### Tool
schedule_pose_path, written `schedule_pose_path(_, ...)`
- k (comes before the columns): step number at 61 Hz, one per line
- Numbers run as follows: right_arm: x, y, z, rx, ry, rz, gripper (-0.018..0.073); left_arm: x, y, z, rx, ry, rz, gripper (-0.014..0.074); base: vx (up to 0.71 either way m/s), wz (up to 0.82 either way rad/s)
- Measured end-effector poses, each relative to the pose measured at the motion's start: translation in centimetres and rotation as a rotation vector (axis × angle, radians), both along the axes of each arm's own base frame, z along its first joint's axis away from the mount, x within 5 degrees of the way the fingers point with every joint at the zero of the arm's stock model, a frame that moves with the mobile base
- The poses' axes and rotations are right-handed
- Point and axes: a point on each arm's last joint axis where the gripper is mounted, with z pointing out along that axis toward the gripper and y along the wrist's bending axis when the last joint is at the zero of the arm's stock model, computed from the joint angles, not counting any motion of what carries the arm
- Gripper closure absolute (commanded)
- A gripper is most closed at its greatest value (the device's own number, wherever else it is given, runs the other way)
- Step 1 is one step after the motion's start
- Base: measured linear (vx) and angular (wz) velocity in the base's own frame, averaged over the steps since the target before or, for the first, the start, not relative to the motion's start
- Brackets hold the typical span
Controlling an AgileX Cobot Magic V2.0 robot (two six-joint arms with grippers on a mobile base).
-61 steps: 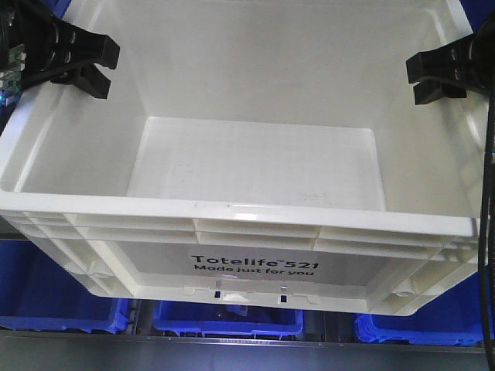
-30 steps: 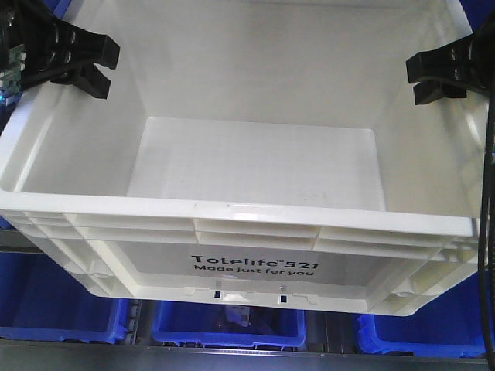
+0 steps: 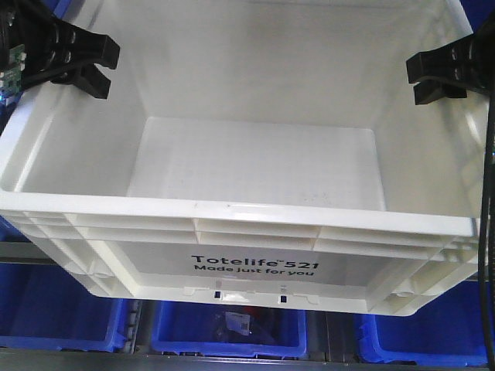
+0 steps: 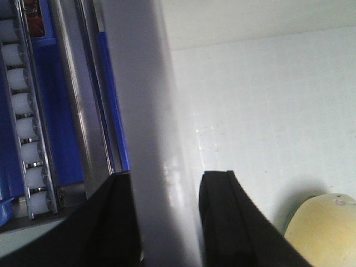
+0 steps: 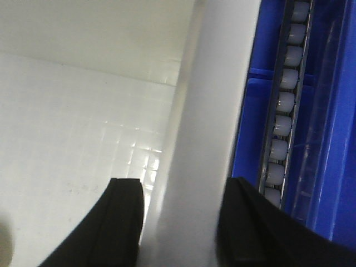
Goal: Place moving items into box and shelve
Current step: 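Hold the tote with both grippers above the roller slot between blue bins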
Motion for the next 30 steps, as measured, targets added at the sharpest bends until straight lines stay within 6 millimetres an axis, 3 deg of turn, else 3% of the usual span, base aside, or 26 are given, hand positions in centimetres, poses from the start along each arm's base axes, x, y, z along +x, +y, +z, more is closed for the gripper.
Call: schedule_pose_path(30,0.0,0.0,0.0,0.0,0.0,0.0,0.0565,0.0,0.0,0.0,0.0,0.0,0.0,0.0601,0.02,0.0)
